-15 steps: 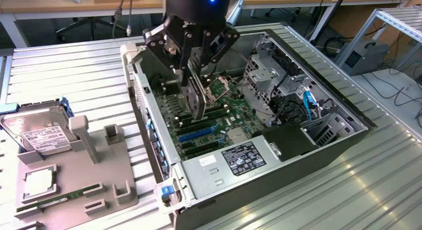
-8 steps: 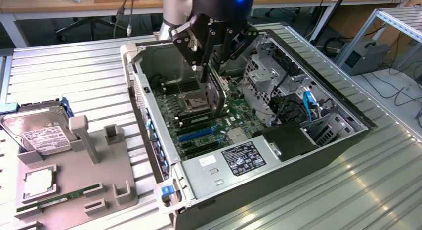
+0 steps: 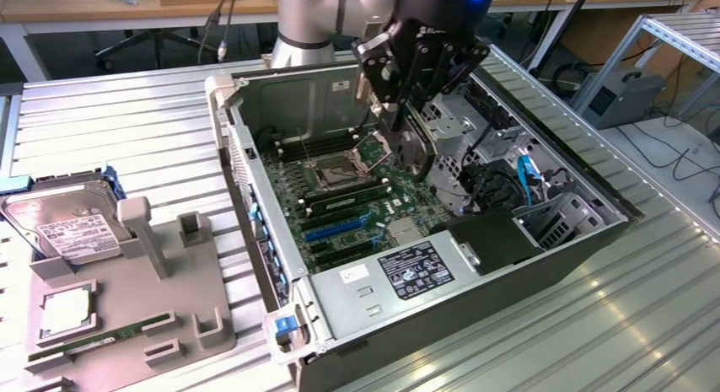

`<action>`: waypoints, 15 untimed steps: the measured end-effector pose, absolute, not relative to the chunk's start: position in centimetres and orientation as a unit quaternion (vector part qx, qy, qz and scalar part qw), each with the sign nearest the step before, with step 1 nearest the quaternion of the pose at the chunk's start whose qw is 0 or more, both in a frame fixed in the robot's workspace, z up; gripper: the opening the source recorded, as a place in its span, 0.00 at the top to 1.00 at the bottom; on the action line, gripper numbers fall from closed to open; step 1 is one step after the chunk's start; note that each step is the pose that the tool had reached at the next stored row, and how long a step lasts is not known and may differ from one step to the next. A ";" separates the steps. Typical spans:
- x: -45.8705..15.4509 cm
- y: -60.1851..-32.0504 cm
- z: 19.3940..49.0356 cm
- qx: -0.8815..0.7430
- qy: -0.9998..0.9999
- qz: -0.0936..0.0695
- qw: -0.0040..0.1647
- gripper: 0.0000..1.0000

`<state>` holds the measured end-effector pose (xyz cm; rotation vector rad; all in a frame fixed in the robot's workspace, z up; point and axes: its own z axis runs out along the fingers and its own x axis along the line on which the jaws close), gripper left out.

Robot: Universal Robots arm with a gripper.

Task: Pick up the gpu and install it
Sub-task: 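Pick up the gpu and move the gpu toward the slot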

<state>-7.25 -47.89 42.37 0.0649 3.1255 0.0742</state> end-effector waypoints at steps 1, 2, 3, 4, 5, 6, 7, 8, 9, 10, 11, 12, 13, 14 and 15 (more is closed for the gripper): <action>-6.5 -47.9 42.4 0.021 0.999 0.024 0.007 0.73; -5.8 -47.9 42.4 0.021 0.999 0.024 0.007 0.73; -5.3 -47.9 42.4 0.021 0.999 0.024 0.007 0.73; -5.0 -47.9 42.4 0.021 0.999 0.024 0.007 0.73; -4.3 -47.9 42.4 0.021 0.999 0.024 0.007 0.73; -3.3 -47.9 42.4 0.021 0.999 0.024 0.007 0.73; -2.5 -47.9 42.4 0.021 0.999 0.024 0.007 0.73; -2.0 -47.9 42.4 0.021 0.999 0.024 0.007 0.73; -1.5 -47.9 42.4 0.021 0.999 0.024 0.007 0.73; -1.0 -47.9 42.4 0.021 0.999 0.024 0.007 0.73; -0.5 -47.9 42.4 0.021 0.999 0.024 0.007 0.73; -0.3 -47.9 42.4 0.021 0.999 0.024 0.007 0.73; 0.2 -47.9 42.4 0.021 0.999 0.024 0.007 0.73; 0.9 -47.9 42.4 0.021 0.999 0.024 0.007 0.73; 1.2 -47.9 42.4 0.021 0.999 0.024 0.007 0.73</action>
